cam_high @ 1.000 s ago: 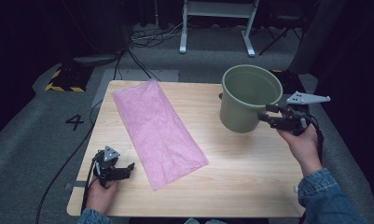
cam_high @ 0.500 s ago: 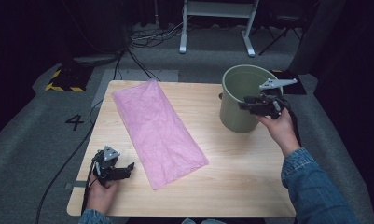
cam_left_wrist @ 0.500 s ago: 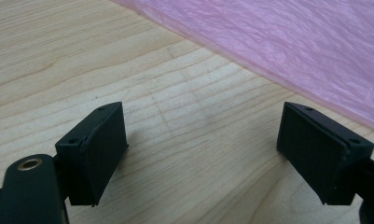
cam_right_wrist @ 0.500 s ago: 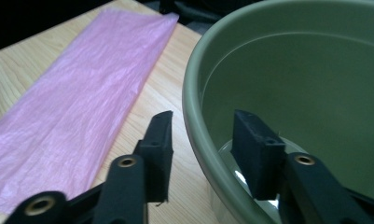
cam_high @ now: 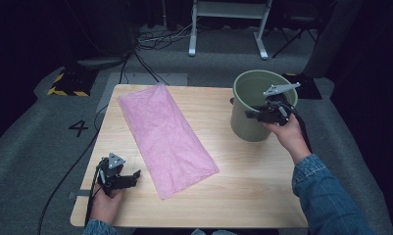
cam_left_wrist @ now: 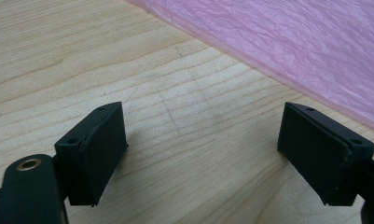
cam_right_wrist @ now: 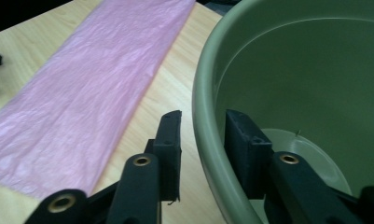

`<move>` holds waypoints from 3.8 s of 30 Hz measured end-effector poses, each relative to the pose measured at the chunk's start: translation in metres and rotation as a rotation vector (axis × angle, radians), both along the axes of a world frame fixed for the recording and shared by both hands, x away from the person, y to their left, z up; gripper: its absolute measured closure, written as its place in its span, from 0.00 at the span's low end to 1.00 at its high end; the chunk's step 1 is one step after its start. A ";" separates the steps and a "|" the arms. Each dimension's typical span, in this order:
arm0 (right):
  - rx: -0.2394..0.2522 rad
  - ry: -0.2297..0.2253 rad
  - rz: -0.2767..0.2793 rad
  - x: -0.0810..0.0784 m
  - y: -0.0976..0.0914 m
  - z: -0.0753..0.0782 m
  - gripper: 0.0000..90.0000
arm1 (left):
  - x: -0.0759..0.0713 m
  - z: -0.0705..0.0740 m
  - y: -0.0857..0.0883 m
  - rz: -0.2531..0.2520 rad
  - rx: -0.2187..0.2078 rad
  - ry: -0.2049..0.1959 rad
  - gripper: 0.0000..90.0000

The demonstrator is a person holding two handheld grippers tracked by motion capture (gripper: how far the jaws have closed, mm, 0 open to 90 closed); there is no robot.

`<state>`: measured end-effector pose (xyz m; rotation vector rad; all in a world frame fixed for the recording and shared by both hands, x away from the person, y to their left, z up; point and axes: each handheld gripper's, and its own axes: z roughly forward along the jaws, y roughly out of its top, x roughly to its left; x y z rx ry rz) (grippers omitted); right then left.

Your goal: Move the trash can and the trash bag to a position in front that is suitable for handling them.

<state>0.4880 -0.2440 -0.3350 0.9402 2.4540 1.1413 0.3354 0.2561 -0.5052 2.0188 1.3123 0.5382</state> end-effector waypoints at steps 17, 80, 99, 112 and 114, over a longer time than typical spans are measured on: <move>0.092 0.010 0.156 -0.097 0.004 -0.006 0.67 | -0.001 0.000 0.000 -0.005 0.002 -0.001 0.17; 0.249 -0.107 0.129 -0.200 -0.044 0.024 0.54 | 0.000 0.000 0.001 -0.013 -0.001 0.002 0.17; 0.192 -0.152 -0.165 -0.165 -0.125 -0.035 0.43 | 0.001 0.000 0.001 -0.017 -0.001 0.002 0.16; 0.082 -0.005 -0.260 -0.136 -0.126 -0.127 0.45 | 0.007 0.005 0.013 -0.036 -0.049 0.044 0.23; 0.037 0.004 -0.262 -0.134 -0.121 -0.137 0.47 | 0.006 0.006 0.014 -0.030 -0.050 0.039 0.26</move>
